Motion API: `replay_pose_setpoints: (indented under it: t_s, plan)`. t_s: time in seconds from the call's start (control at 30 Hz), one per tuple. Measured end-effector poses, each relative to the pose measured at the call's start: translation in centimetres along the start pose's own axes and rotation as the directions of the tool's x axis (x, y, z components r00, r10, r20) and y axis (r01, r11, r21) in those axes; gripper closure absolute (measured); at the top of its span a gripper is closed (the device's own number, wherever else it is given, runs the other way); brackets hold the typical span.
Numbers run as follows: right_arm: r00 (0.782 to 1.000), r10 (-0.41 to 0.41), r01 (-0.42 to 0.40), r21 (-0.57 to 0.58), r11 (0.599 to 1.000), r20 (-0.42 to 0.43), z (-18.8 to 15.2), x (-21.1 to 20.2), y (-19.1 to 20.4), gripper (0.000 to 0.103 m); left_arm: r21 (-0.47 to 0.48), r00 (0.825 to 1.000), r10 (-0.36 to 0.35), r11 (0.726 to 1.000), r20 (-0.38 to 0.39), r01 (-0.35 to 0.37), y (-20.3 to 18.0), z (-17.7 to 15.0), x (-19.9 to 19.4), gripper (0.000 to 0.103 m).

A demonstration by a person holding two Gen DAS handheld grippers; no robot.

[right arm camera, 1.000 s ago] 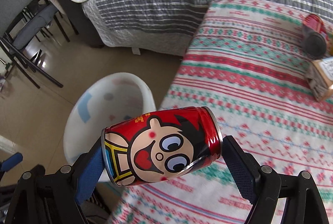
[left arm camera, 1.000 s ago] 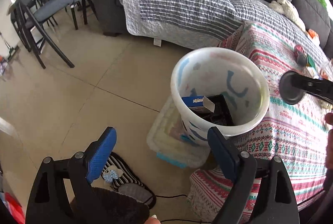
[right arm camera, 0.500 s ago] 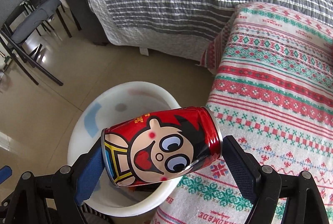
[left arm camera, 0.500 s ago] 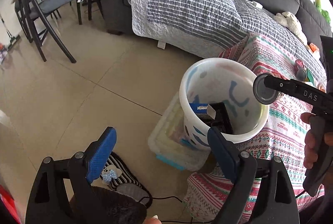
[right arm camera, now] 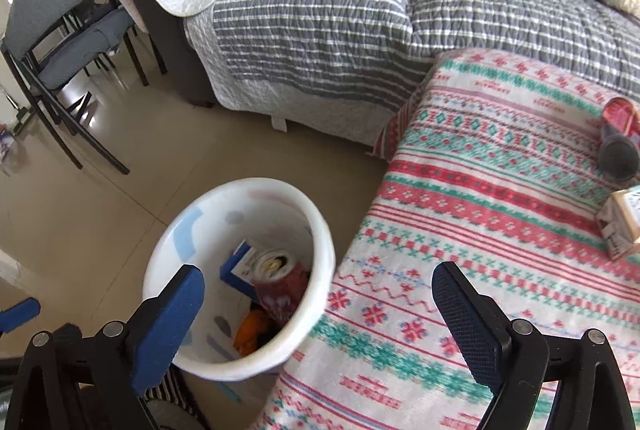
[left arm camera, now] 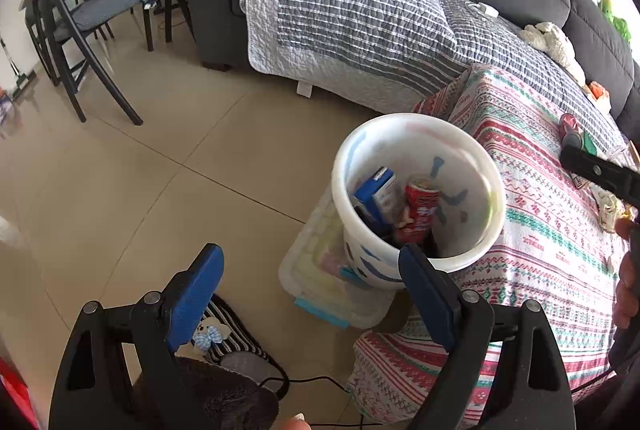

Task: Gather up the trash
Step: 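Grasp the small white crumpled tissue with the right gripper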

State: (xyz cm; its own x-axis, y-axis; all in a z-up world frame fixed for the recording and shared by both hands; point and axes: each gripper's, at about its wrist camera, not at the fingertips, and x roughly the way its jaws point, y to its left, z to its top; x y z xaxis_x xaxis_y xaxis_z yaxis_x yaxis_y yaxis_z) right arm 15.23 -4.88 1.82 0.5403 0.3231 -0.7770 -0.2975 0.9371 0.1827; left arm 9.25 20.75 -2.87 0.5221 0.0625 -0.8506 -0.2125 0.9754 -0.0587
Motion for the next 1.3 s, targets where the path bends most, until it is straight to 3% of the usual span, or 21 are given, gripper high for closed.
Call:
replay_pose_setpoints:
  t_s: [0.3,0.43,0.53,0.7,0.87,1.1,1.3]
  plan:
    - [0.996,-0.084,0.084,0.032,0.996,0.003,-2.3,-3.9,-4.8,0.006,0.03,1.0,-0.015,0.999,0.0,0.015,-2.3,0.1,-0.8,0.012]
    - [0.992,-0.125,0.126,0.08,0.989,-0.027,-3.8,-5.1,-7.6,0.005,0.04,1.0,-0.029,0.999,0.001,0.029,-3.7,0.1,-1.3,0.001]
    - [0.988,-0.15,0.153,0.136,0.979,-0.034,-5.3,-6.0,-10.4,0.005,0.073,1.0,-0.023,0.997,0.016,0.021,-5.3,0.0,-1.6,0.0]
    - [0.96,-0.262,0.277,0.217,0.936,-0.096,-7.4,-7.1,-15.3,0.005,0.121,0.999,-0.038,0.992,0.0,0.038,-8.0,-0.3,-1.5,0.0]
    - [0.94,-0.32,0.342,0.299,0.891,-0.122,-8.4,-8.9,-20.0,0.005,0.158,0.999,-0.044,0.986,-0.006,0.045,-10.5,-0.3,-1.5,0.0]
    - [0.948,-0.278,0.317,0.393,0.863,-0.155,-9.9,-9.7,-23.9,0.006,0.179,0.997,-0.077,0.981,-0.018,0.079,-13.7,0.0,-1.5,0.0]
    - [0.943,-0.255,0.323,0.42,0.848,-0.212,-11.2,-8.9,-25.5,0.023,0.212,0.994,-0.101,0.971,-0.041,0.108,-16.5,-0.2,-1.0,0.0]
